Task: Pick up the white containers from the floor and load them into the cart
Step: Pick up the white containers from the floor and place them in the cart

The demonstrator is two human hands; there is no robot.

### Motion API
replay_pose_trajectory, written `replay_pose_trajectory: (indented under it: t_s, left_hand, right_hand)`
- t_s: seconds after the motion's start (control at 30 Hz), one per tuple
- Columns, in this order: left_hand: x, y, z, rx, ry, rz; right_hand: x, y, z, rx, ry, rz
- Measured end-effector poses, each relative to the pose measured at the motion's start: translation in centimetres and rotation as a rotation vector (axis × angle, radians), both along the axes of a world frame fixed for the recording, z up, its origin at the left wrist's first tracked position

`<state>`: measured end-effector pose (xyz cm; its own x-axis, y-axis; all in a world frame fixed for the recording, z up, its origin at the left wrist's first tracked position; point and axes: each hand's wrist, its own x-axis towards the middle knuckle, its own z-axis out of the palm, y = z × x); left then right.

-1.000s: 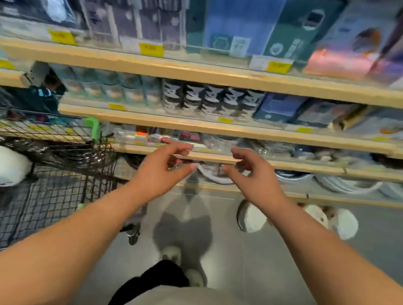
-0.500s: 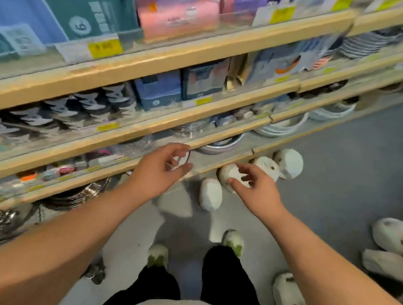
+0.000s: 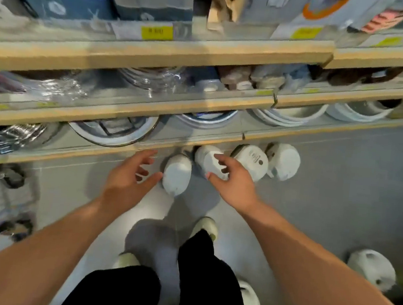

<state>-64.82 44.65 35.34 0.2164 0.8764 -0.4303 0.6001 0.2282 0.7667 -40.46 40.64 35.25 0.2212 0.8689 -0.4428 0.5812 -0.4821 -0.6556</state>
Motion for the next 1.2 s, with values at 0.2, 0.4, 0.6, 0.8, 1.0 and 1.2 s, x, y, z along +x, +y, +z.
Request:
replay_pose_trajectory:
  t_s: [0.2,0.4,0.6,0.8,1.0,1.2]
  left_hand:
    - [-0.8,-1.6,-16.6,-0.114,-0.012,0.04]
    - [-0.1,-2.2,-31.2,-0.176,-0.113,-0.018]
    - [1.7,-2.5,-41.4,-0.127,-0.108,-0.087]
    - [2.5,-2.6,-44.1,-0.078,-0.141,-0.058]
    - [2.8,-2.6,-44.2,-0.034,-0.142,-0.014]
    - [2.1,-2.3,-37.5,-0.066,-0.162,0.035]
  right_hand:
    - [-1.3,-0.3,-17.3,0.004,0.05,0.028]
    - [-3.2,0.3,-32.7,0.031,0.132,0.017]
    - [-4.4,1.9,-42.2,0.05,0.099,0.078]
    - [-4.1,1.7,-44.0,0.085,0.193,0.086]
    - [-4.6,2.0,-43.7,0.114,0.292,-0.012]
    - [-5.3,3.0,-36.8,0.081,0.263,-0.033]
